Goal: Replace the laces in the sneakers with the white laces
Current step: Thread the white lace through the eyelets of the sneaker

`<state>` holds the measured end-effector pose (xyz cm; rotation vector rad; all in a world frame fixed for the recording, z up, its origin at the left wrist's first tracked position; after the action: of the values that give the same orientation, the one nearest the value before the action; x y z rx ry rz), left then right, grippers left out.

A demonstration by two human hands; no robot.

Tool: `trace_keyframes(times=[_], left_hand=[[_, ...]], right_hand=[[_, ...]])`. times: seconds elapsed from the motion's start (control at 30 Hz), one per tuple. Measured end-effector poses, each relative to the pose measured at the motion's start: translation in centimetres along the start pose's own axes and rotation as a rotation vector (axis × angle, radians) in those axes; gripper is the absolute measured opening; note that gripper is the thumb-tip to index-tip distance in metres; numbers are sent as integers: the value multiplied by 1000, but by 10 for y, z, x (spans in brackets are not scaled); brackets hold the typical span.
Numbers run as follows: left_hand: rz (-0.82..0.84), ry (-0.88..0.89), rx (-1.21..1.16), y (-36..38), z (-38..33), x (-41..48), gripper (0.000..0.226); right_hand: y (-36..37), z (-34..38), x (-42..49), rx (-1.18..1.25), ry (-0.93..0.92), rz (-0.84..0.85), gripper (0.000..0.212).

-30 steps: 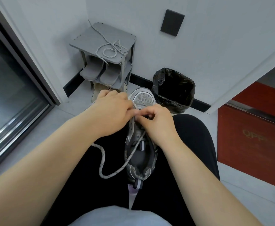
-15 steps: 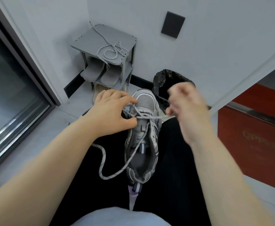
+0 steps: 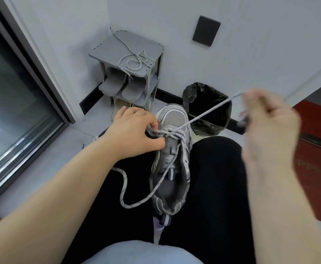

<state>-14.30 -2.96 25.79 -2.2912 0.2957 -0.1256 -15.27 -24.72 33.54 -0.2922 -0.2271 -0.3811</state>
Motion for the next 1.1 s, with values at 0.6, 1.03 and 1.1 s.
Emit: trace_keyframes(times=[0.6,1.03,1.1], left_hand=[[-77,25,-75,2,1,1,54],[-24,-41,-120,0,0,-3,25],[-32,-28,-138,-1,-6,-7,24]], right_hand=[[74,-18,-40,-789,-310,548,8],[-41,11,-1,-61,-51,8,25],[-40,6,-6,-120,-40,57,24]])
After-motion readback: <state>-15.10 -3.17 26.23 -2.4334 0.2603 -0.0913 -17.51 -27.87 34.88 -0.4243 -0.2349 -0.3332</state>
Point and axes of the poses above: each hand's wrist, its own x-axis towards the middle knuckle, its own y-axis out of the palm, z = x × y, the point moved 5 cm from there along x, towards the middle knuckle, and after that the axes turned 13 degrees about -x, right-handed, at the moved point
